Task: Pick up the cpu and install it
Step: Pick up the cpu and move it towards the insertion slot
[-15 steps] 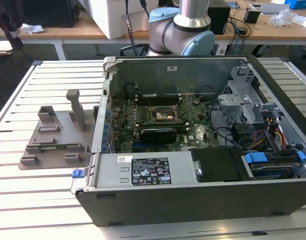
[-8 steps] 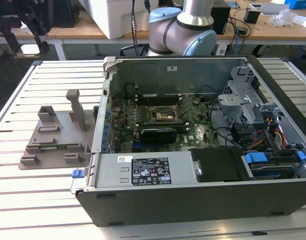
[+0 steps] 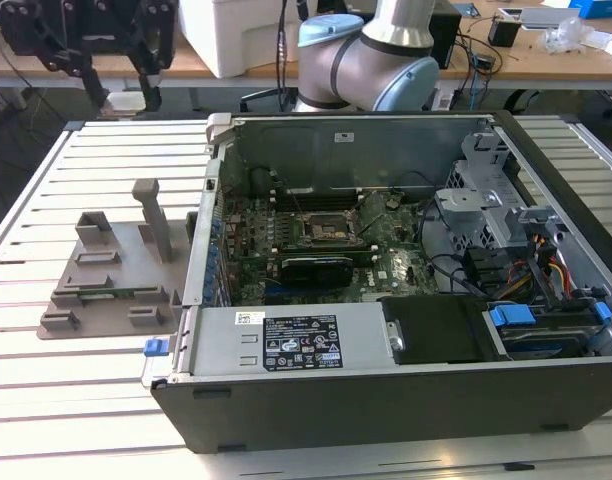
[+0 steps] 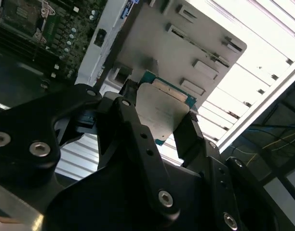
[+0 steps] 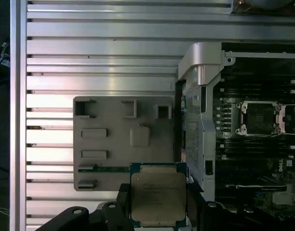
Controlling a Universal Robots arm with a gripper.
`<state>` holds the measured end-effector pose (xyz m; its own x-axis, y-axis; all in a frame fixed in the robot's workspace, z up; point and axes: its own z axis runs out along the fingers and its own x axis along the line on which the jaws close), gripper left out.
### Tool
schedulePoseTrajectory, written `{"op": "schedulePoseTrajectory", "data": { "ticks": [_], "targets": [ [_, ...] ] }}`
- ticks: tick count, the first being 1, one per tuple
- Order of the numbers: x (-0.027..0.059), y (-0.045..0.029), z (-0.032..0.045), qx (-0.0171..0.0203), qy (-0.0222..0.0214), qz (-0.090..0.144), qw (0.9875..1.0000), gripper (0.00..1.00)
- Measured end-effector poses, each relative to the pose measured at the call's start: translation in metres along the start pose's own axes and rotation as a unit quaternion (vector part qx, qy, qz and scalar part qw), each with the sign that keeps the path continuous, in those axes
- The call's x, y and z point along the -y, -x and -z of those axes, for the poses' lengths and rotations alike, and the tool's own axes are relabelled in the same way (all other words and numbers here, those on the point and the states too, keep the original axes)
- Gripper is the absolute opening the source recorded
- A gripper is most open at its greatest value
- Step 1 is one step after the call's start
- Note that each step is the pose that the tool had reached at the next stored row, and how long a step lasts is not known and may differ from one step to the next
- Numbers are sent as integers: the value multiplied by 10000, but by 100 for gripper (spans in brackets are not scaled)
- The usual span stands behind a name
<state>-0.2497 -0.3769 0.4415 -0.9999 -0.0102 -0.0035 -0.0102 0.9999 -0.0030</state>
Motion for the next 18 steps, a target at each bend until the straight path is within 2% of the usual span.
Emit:
{"op": "schedulePoseTrajectory", "data": {
  "ticks": [3, 5, 14, 18],
  "targets": [
    [2, 219, -17, -4, 0, -1, 10000, 55],
    [4, 406, -29, -7, -1, 0, 10000, 55],
    [8, 765, -48, -12, 0, 0, 10000, 55],
    [9, 963, -57, -14, -1, -1, 10000, 55]
  ]
}}
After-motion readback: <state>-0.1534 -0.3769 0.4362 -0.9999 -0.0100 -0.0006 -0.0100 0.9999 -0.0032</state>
